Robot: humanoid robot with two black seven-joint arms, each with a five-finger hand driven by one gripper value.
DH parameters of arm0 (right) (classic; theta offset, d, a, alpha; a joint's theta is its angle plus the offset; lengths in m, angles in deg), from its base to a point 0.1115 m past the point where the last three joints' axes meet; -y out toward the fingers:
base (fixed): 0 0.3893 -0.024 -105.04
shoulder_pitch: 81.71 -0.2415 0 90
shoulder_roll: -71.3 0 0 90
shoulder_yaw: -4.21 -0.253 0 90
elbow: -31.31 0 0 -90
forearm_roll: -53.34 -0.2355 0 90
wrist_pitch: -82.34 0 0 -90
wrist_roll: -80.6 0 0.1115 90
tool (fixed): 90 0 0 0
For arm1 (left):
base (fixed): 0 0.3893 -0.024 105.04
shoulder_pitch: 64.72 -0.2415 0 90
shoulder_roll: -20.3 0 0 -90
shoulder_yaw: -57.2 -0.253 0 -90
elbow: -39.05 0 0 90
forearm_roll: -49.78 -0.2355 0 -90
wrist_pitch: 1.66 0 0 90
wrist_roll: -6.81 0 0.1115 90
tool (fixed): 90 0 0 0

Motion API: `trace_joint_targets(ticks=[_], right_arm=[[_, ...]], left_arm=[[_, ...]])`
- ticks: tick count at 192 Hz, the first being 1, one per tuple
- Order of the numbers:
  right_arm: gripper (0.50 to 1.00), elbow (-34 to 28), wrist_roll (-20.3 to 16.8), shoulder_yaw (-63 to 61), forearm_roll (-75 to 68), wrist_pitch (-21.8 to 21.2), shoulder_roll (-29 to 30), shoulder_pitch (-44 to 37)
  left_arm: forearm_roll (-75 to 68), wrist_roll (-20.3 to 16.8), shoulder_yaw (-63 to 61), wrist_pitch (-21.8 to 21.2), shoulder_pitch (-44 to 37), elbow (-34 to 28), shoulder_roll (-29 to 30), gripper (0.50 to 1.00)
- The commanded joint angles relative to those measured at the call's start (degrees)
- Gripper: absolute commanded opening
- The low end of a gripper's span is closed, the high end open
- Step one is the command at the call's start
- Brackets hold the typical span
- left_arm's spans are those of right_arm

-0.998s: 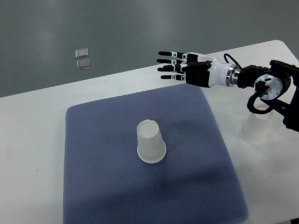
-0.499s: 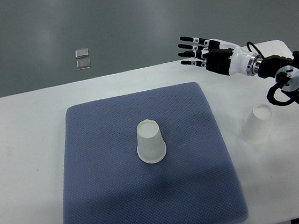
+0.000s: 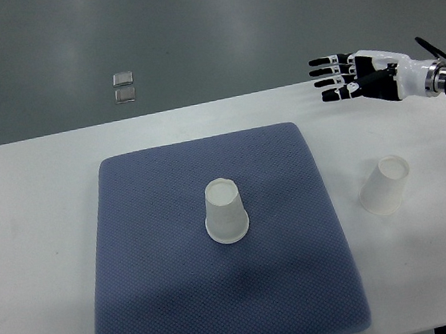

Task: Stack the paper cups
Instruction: 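Lower the right hand around the white cup and close fingers on it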

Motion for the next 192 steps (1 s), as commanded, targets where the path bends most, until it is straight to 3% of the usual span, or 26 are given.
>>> trace_joint_targets(ticks=[1,65,102,192], right_arm=[[0.926,-5.93,1.55,0.72,6.53,-0.54,-3.91,-0.34],[0.924,-23.32,4.54,1.33,37.29,-1.51,-14.63,-0.70],[0.924,-28.16,5.33,6.08,48.99,-0.10,-18.76,-0.78],[0.921,-28.78,5.16,20.14,55.31,13.96,-18.24,-0.26]], left_arm=[[0.00,0.00,0.07,0.00,0.02,0.00,0.00,1.000],[0.00,-0.09,-0.02,0.00,0.02,0.00,0.00,1.000],[0.00,0.00,-0.02,0.00,0.02,0.00,0.00,1.000],[0.00,0.00,-0.02,0.00,-0.07,0.00,0.00,1.000]])
